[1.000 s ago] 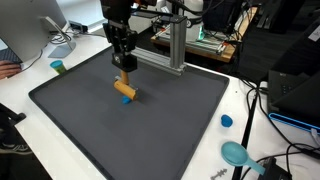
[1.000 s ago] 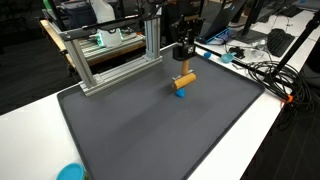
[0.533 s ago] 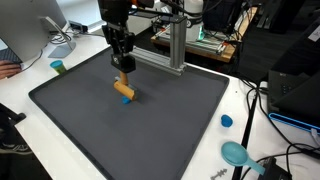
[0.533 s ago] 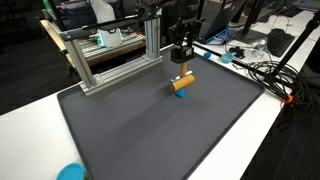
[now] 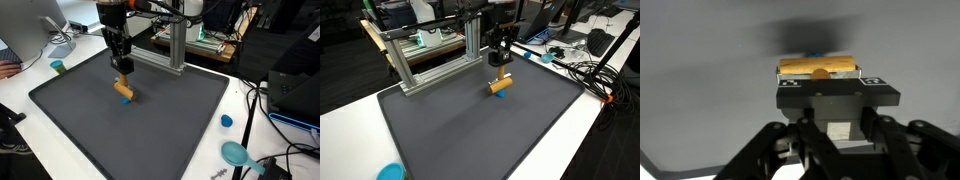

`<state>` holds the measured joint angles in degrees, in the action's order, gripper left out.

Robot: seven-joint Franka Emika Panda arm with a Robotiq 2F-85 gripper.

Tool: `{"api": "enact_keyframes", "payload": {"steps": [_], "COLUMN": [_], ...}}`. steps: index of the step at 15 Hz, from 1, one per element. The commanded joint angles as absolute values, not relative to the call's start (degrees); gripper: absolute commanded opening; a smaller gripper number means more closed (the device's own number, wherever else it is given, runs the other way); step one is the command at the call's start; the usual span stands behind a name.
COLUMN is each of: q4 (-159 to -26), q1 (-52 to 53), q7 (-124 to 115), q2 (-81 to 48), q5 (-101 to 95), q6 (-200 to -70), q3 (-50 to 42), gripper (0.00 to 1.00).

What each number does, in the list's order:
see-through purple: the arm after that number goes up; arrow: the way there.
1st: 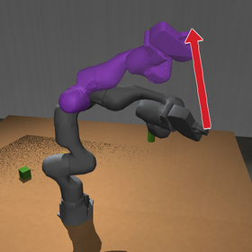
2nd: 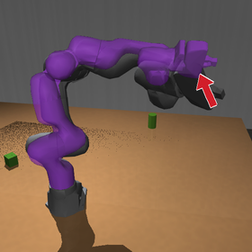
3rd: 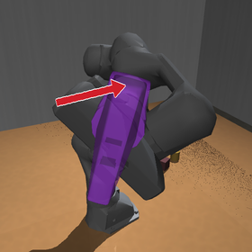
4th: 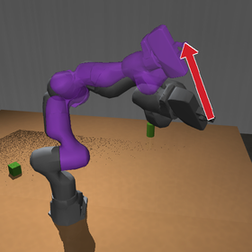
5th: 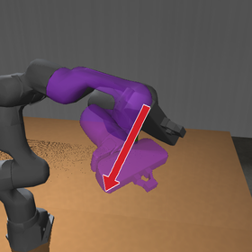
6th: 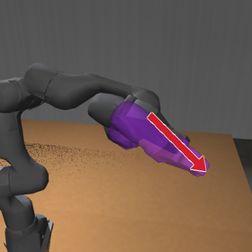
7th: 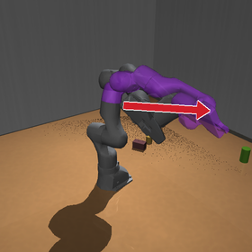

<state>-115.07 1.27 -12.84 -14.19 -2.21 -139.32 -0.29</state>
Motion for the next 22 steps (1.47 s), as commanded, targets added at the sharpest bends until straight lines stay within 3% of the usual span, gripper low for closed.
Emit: {"api": "enact_keyframes", "payload": {"steps": [1,22], "q4": [-113.8,-110.8], "q1": [0.6,-0.1], "q7": [-11.0,-10.8], "q2": [-15.3,-17.6], "q5": [-0.2,2.6], "q6": [-140.7,-135.3], "q3": [-0.5,-0.8], "gripper": [0.21,0.21]}}
